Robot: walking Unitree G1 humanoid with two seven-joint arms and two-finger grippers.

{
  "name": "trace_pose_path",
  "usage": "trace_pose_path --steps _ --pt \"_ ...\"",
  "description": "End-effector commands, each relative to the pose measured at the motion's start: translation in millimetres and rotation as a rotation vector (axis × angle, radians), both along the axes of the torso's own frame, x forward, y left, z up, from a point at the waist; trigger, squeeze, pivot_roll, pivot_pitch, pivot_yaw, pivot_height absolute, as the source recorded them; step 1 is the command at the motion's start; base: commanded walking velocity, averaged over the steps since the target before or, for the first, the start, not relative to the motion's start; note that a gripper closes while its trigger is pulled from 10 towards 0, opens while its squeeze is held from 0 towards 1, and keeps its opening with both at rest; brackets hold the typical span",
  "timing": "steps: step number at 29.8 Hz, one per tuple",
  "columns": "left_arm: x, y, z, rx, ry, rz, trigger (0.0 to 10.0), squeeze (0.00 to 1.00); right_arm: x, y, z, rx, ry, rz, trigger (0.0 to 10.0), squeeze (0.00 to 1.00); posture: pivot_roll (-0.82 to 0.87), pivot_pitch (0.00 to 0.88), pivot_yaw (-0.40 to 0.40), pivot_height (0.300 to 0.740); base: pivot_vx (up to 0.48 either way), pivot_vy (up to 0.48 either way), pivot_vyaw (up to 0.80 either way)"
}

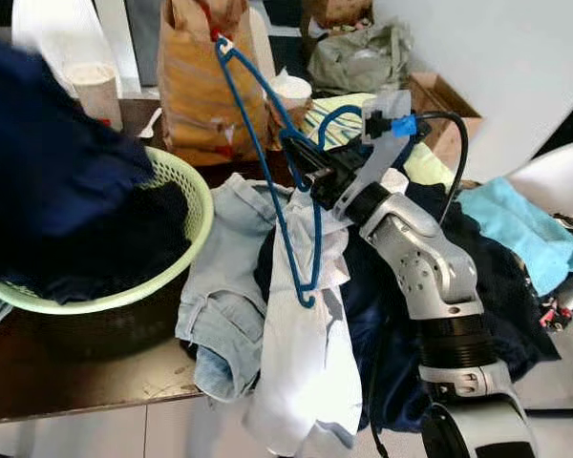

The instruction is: Hang hanger

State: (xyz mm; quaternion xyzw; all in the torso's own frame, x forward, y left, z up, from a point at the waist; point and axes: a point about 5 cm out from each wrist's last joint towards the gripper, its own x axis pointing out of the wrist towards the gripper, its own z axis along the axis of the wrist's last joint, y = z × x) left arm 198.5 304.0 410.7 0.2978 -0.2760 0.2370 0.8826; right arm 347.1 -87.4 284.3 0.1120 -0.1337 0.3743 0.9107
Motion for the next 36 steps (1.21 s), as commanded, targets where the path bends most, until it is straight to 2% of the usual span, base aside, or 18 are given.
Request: trace_pose_path --steps 1,5,11,12,17,19,20,21,22,24,25,26,28,29,30,32,35,36 --pt "-16.9 2.8 22.8 0.06 -0.075 0.052 0.0 0.0 1.1 1.3 -0.2 -0.004 -0.011 -0.005 10.0 0.0 0.11 0.132 -0.095 0.74 0.0 0.0 0.0" --pt "-53.8 14.1 69.1 0.134 -0.26 0.223 0.0 0.0 2.4 3.2 -1.8 0.018 -0.007 -0.009 10.0 0.0 0.13 0.126 -0.084 0.74 0.0 0.0 0.0" --pt "-58.5 15.2 74.2 0.141 -0.285 0.245 0.0 0.0 2.4 3.3 -2.0 0.02 -0.007 -0.01 10.0 0.0 0.13 0.125 -0.082 0.74 0.0 0.0 0.0" --pt "-71.5 8.7 92.4 0.19 -0.385 0.297 0.0 0.0 2.8 1.6 -3.0 0.031 -0.004 -0.018 10.0 0.0 0.14 0.124 -0.071 0.74 0.0 0.0 0.0" --pt "-74.4 3.3 98.7 0.218 -0.417 0.305 0.0 0.0 3.3 0.8 -3.5 0.036 -0.004 -0.023 10.0 0.0 0.14 0.124 -0.071 0.74 0.0 0.0 0.0" --pt "-41.4 -3.3 77.9 0.182 -0.319 0.206 0.0 0.0 3.7 -0.5 -4.1 0.04 -0.003 -0.029 10.0 0.0 0.13 0.135 -0.065 0.74 0.0 0.0 0.0" --pt "-41.4 -3.3 77.9 0.182 -0.319 0.206 0.0 0.0 3.7 -0.5 -4.1 0.04 -0.003 -0.029 10.0 0.0 0.13 0.135 -0.065 0.74 0.0 0.0 0.0" --pt "-24.6 -4.0 62.0 0.129 -0.26 0.147 0.0 0.0 3.7 -1.0 -4.4 0.039 -0.002 -0.032 10.0 0.0 0.13 0.135 -0.065 0.74 0.0 0.0 0.0" --pt "-24.6 -4.0 62.0 0.129 -0.26 0.147 0.0 0.0 3.7 -1.0 -4.4 0.039 -0.002 -0.032 10.0 0.0 0.13 0.135 -0.065 0.74 0.0 0.0 0.0" --pt "-6.0 -5.1 43.1 0.06 -0.187 0.077 0.0 0.0 3.6 -2.2 -4.7 0.037 -0.001 -0.036 10.0 0.0 0.12 0.142 -0.067 0.74 0.0 0.0 0.0" --pt "-6.0 -5.1 43.1 0.06 -0.187 0.077 0.0 0.0 3.6 -2.2 -4.7 0.037 -0.001 -0.036 10.0 0.0 0.12 0.142 -0.067 0.74 0.0 0.0 0.0" --pt "11.1 -8.9 25.6 0.014 -0.121 0.02 0.0 0.0 4.0 -4.0 -5.0 0.033 0.0 -0.042 10.0 0.0 0.12 0.145 -0.067 0.74 0.0 0.0 0.0" --pt "11.1 -8.9 25.6 0.014 -0.121 0.02 0.0 0.0 4.0 -4.0 -5.0 0.033 0.0 -0.042 10.0 0.0 0.12 0.145 -0.067 0.74 0.0 0.0 0.0" --pt "19.7 -12.9 16.4 0.011 -0.083 -0.005 0.0 0.0 4.1 -4.5 -5.0 0.032 0.001 -0.044 10.0 0.0 0.12 0.147 -0.067 0.74 0.0 0.0 0.0" --pt "19.7 -12.9 16.4 0.011 -0.083 -0.005 0.0 0.0 4.1 -4.5 -5.0 0.032 0.001 -0.044 10.0 0.0 0.12 0.147 -0.067 0.74 0.0 0.0 0.0" --pt "30.4 -13.3 0.3 0.031 -0.022 0.001 0.0 0.0 4.0 -4.5 -4.5 0.026 0.0 -0.045 10.0 0.0 0.1 0.153 -0.068 0.74 0.0 0.0 0.0" --pt "30.4 -13.3 0.3 0.031 -0.022 0.001 0.0 0.0 4.0 -4.5 -4.5 0.026 0.0 -0.045 10.0 0.0 0.1 0.153 -0.068 0.74 0.0 0.0 0.0" --pt "30.3 -5.9 -2.2 0.031 -0.015 0.034 0.0 0.0 3.9 -4.8 -4.3 0.022 -0.001 -0.046 10.0 0.0 0.1 0.156 -0.068 0.74 0.0 0.0 0.0"
